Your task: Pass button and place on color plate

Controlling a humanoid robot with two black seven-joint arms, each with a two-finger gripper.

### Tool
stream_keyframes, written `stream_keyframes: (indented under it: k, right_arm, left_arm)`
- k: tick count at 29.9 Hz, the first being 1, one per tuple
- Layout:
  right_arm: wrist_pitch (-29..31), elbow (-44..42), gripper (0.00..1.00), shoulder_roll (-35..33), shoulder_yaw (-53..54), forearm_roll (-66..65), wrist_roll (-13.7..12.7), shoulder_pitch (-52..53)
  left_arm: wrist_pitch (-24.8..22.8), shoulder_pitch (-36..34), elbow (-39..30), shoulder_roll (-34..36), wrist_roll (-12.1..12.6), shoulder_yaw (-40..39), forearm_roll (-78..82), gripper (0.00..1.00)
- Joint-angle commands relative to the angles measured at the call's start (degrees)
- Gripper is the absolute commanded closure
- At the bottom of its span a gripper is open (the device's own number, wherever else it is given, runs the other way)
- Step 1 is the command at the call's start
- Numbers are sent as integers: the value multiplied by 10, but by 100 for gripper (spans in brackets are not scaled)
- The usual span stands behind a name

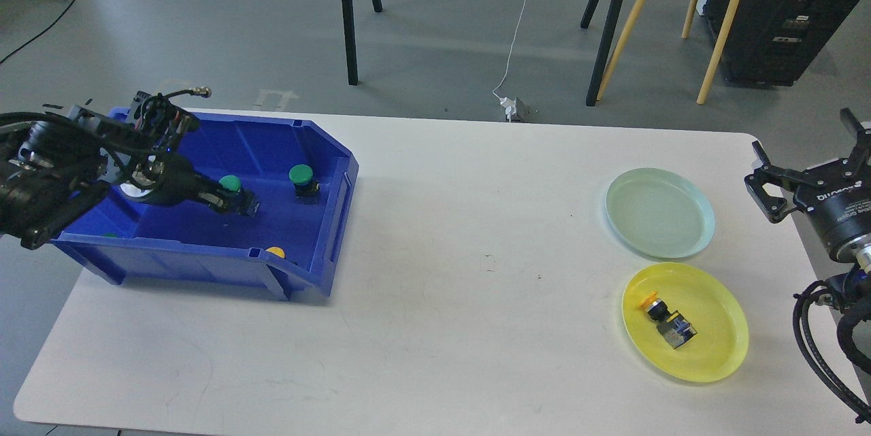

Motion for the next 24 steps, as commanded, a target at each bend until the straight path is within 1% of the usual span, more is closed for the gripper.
stream_keyframes:
  k: [1,3,5,7,9,10,12,15,17,20,24]
  right_arm:
    - [0,-5,0,-14,-19,-79,1,30]
    - [-4,-6,0,-32,-35,-156,1,55]
    - [-7,-6,0,-45,-66,-220,3,82]
    - [-6,-5,0,-55,-98,-260,5,116]
    - [-4,-2,0,-70,-135,-277,7,153]
    - [0,-2,0,-83,-160,-278,7,179]
    - [5,-2,0,-100,-217,-274,8,235]
    - [7,-7,0,-99,-329,-279,10,335]
    - [7,-16,0,-95,-394,-280,17,391]
    - [7,-32,0,-60,-457,-282,33,445]
    - [7,-84,0,-3,-473,-287,34,465]
  left_arm:
    - [0,-41,-89,52,0,-49,-121,97]
    - [0,-41,-142,67,0,-96,-200,97]
    - [0,-39,-180,68,0,-141,-271,97]
    - [0,-35,-198,55,0,-174,-336,97]
    - [0,-34,-195,6,0,-192,-387,97]
    - [0,-34,-190,-30,0,-198,-403,97]
    - [0,-33,-152,-91,0,-201,-406,97]
    - [0,-33,-45,-191,0,-199,-404,98]
    - [0,-33,-8,-233,0,-197,-404,97]
    - [0,-31,8,-266,0,-199,-407,97]
    - [0,-12,16,-297,0,-203,-409,97]
